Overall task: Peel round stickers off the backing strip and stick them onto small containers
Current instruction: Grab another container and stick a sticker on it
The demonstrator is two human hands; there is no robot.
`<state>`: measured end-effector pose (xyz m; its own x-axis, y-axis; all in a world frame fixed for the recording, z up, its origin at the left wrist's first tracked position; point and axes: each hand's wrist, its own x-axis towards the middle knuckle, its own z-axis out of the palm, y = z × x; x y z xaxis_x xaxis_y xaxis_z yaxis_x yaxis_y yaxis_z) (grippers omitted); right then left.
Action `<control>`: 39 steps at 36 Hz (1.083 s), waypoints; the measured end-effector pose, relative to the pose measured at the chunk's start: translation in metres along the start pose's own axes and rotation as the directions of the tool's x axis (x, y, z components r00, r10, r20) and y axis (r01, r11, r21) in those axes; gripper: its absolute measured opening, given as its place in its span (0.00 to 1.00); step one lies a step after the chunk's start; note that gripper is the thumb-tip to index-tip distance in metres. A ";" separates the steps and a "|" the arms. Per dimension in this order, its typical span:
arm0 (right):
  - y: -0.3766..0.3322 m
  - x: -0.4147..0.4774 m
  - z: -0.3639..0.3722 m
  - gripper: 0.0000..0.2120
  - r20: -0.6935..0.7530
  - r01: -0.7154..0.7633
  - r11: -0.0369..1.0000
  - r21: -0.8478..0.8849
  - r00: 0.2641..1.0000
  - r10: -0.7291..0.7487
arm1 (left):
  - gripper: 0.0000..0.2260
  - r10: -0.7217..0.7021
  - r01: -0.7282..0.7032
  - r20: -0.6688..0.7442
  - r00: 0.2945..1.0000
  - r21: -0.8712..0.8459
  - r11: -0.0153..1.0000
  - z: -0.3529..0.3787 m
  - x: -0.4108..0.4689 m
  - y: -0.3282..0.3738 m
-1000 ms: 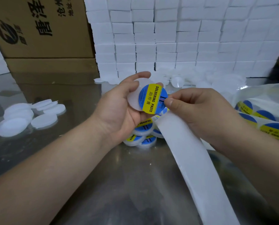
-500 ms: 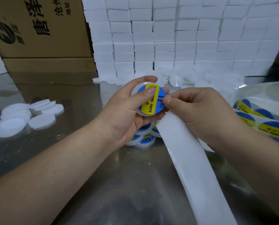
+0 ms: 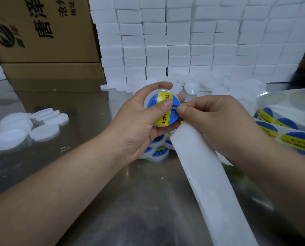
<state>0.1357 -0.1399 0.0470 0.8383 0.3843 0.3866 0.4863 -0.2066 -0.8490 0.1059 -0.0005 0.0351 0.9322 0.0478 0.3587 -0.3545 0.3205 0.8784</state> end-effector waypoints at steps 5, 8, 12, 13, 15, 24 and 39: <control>0.001 0.000 0.000 0.09 -0.004 -0.004 1.000 -0.002 1.000 0.004 | 0.10 0.001 -0.001 -0.006 1.000 0.006 1.000 0.001 0.000 0.000; 0.001 0.000 0.000 0.09 -0.004 -0.016 1.000 0.001 1.000 0.016 | 0.10 -0.004 0.004 -0.006 1.000 0.007 1.000 0.001 -0.001 0.000; 0.001 0.000 0.000 0.09 -0.006 -0.017 1.000 -0.013 1.000 0.017 | 0.09 -0.007 0.007 -0.013 1.000 0.012 1.000 0.001 -0.001 0.000; 0.001 0.000 0.000 0.09 -0.009 -0.018 1.000 -0.010 1.000 0.018 | 0.09 -0.005 0.006 -0.013 1.000 0.012 1.000 0.002 -0.001 -0.001; 0.001 0.000 0.000 0.08 -0.017 -0.023 1.000 -0.007 1.000 0.023 | 0.09 -0.001 0.001 -0.011 1.000 0.014 1.000 0.002 -0.002 0.000; 0.003 0.001 0.000 0.08 -0.019 -0.019 0.999 -0.032 1.000 0.018 | 0.10 0.007 -0.006 -0.025 1.000 0.045 0.999 0.004 -0.002 -0.002; 0.014 0.011 -0.006 0.20 -0.164 -0.008 0.951 -0.310 0.985 -0.045 | 0.12 0.322 -0.266 -0.132 0.937 0.324 0.908 0.009 -0.006 0.018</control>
<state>0.1527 -0.1436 0.0417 0.8444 0.2409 0.4785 0.5323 -0.4782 -0.6986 0.0936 -0.0034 0.0517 0.7693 0.2731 0.5776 -0.5938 -0.0282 0.8041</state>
